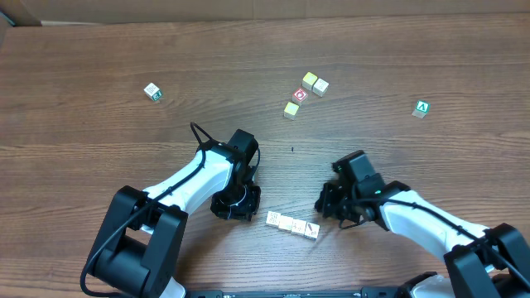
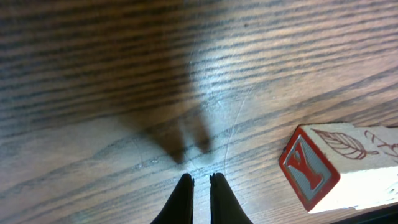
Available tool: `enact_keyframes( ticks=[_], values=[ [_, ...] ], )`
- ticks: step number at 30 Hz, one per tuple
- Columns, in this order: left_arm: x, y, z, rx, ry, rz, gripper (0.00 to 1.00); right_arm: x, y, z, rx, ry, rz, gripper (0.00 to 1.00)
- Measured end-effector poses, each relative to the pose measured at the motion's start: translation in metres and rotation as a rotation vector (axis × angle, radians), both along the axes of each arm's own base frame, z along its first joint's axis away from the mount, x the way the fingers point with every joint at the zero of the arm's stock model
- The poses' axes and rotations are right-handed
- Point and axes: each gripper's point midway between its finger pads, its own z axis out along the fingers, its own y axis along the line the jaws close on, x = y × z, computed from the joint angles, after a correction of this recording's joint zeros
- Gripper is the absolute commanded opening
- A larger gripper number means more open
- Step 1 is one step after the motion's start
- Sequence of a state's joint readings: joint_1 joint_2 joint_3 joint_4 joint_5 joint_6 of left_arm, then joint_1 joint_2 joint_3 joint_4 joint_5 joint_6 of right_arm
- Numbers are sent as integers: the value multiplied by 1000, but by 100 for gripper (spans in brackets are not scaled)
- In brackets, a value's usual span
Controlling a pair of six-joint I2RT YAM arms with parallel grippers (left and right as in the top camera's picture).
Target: Flip 4 blocks
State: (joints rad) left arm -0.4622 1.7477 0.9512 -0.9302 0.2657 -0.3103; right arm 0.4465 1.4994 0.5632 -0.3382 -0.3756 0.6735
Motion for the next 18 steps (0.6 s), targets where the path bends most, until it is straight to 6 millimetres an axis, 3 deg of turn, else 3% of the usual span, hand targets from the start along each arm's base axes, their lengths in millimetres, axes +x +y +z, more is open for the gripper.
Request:
enact_keyframes(
  ticks=[5, 9, 11, 12, 13, 18],
  values=[
    [4, 0, -1, 1, -17, -1, 7, 7, -27, 1, -47, 63, -100, 4],
    [6, 0, -1, 2, -25, -2, 4, -1, -50, 5, -114, 151, -128, 4],
    [8, -1, -2, -1, -38, -2, 21, -3, -57, 11, -145, 176, -115, 4],
    [11, -2, -2, -3, -47, -4, 18, -2, -58, 15, -155, 177, -102, 4],
    [13, -2, -3, -4, -57, -2, 4, -1, -58, 19, -161, 177, -86, 4],
    [27, -9, -4, -34, -117, -13, 4, 14, -50, 52, -171, 138, 3, 4]
  ],
)
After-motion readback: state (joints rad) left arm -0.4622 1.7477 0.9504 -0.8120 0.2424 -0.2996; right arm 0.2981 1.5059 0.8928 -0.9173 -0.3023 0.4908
